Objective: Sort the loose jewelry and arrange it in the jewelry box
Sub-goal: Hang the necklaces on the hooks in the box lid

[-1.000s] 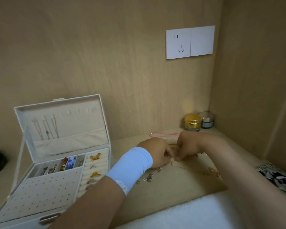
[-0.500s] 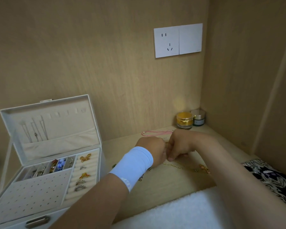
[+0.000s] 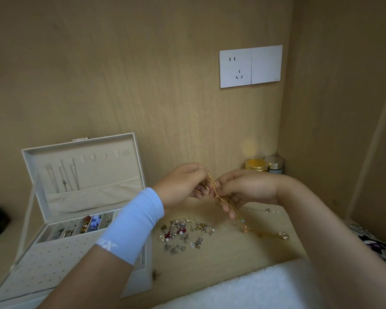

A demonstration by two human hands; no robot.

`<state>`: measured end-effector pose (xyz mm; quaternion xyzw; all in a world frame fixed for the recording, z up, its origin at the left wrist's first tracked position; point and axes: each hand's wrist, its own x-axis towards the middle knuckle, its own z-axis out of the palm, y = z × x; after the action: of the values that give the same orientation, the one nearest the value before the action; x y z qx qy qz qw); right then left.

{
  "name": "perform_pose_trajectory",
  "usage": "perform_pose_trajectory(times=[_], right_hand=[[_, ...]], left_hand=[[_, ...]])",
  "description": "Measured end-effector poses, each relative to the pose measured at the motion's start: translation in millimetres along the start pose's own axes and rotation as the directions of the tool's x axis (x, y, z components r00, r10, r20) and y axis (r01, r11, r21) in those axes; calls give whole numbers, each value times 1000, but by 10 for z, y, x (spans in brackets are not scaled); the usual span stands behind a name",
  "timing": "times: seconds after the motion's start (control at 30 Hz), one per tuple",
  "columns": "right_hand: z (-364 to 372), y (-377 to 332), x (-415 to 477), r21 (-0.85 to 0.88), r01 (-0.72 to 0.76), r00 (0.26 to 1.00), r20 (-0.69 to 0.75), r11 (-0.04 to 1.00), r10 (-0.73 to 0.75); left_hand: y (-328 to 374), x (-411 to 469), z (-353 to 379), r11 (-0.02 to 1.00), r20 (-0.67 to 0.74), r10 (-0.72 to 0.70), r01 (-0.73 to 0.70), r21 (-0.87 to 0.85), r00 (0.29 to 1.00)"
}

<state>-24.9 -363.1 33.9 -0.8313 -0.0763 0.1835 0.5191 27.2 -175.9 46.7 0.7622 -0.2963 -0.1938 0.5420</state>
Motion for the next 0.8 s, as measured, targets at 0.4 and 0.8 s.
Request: perform_pose_trajectory(times=[0.4, 0.8], right_hand=[[587, -1215, 221, 28, 375, 924, -89, 927, -371], [1534, -2018, 1034, 75, 392, 920, -56, 917, -388]], left_hand=[[411, -688, -1007, 930, -199, 242, -286, -233, 950], [65, -1416, -2144, 928, -416, 248, -338, -158, 875]])
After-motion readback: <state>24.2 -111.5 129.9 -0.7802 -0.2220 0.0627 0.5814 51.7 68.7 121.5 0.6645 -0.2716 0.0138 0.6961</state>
